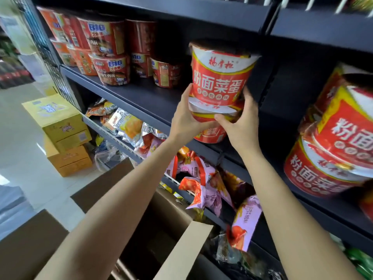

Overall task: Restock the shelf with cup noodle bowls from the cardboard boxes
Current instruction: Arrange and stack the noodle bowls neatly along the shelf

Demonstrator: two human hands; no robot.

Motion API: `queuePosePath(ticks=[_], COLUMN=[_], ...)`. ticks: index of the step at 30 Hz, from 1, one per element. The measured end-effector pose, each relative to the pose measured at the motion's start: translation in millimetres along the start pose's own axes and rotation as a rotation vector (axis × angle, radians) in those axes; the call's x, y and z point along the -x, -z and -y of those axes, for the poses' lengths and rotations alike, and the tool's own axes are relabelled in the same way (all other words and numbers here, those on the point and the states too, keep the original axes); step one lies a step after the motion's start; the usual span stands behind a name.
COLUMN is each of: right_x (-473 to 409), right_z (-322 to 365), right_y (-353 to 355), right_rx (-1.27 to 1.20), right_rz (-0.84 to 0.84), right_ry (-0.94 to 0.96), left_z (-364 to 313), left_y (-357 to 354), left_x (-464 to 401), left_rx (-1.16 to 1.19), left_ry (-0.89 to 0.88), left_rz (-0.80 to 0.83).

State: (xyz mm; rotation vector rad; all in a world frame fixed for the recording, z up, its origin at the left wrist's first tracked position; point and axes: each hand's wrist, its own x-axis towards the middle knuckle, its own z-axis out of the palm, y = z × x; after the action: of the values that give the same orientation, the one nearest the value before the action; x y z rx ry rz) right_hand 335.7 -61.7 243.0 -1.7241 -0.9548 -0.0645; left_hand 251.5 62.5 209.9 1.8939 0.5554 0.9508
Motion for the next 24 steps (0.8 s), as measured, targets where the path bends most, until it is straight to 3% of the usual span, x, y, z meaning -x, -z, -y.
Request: queuePosePath(ticks=[4, 7, 12, 17, 24], right_x=[15.2, 24.4, 34.3, 36.8, 35.3], right_z=[-8.2, -16.7, -29.7, -38.2, -37.6], right_y=[22.2, 30.5, 31.5, 34.3, 37.4], right_rx=[0.104, 0.116, 0.117, 0.032, 0.024], right_rz=[-0.138, -0.272, -0.269, -0.154, -0.239], right_ry=[-0.023, -0.05, -0.081, -0.112, -0.164], left_z=[-13.1, -15.5, -16.5, -20.7, -20.9], left_y=[-34.1, -46.8, -43.5, -32.1, -62.0], left_x=[14.2, 21.6, 10.2, -15.8, -22.8], left_rx=[0.004, 0.035, 0.02, 0.024, 0.045], left_ry=[-0.015, -0.02, -0.003, -0.009, -0.038], left_rz=[-0.045, 0.023, 0.14, 0.295, 0.295])
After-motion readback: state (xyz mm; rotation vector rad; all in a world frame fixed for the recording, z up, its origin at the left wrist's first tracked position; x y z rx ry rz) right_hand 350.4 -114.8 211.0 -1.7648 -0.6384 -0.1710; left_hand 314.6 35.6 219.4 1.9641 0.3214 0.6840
